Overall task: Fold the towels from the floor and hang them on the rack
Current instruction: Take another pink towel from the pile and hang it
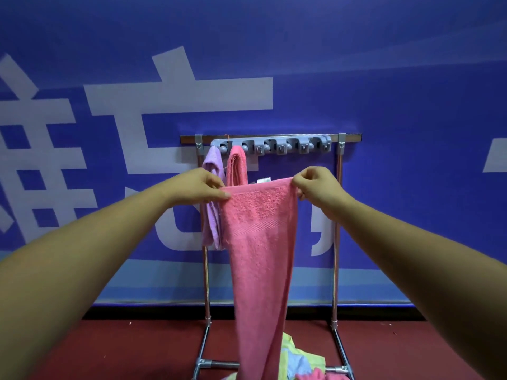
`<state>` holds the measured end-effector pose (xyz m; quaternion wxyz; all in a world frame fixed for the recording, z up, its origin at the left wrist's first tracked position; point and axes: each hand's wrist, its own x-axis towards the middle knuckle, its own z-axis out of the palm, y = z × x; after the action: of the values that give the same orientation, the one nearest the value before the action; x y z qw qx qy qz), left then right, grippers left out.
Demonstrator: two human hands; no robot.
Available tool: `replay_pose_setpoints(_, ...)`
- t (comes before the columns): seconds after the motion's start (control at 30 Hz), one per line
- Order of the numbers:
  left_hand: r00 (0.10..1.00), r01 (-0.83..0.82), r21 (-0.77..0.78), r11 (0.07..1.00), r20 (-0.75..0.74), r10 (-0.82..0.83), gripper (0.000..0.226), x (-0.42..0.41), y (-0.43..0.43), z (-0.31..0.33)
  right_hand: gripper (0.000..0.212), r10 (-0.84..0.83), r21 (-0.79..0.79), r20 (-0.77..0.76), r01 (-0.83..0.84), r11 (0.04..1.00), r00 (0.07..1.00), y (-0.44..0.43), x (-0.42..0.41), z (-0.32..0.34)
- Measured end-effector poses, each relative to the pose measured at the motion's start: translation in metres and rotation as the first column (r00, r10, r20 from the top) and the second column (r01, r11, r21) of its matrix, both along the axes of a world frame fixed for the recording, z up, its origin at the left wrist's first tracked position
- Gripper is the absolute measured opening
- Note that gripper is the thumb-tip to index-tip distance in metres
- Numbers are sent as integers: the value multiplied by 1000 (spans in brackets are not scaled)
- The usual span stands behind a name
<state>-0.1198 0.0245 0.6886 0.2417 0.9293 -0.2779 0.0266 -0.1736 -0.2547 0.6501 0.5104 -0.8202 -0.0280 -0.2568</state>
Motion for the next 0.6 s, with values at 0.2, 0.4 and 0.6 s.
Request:
replay_pose_setpoints(0.2, 967, 97, -653, 751, -118, -227, 12, -12, -16, 24, 11, 208, 520, 79, -219, 826, 975, 5, 3, 29)
replay_pose_setpoints(0.4, 996, -15, -391, 920, -82, -19, 13, 1, -6, 20, 27, 51, 116, -13, -49, 992, 999, -7, 8, 23)
replay_pose_setpoints(0.6, 998, 8, -469, 883, 56, 20, 14, 1, -12, 16, 32, 127, 151, 74, -137, 979, 989, -4, 7, 20)
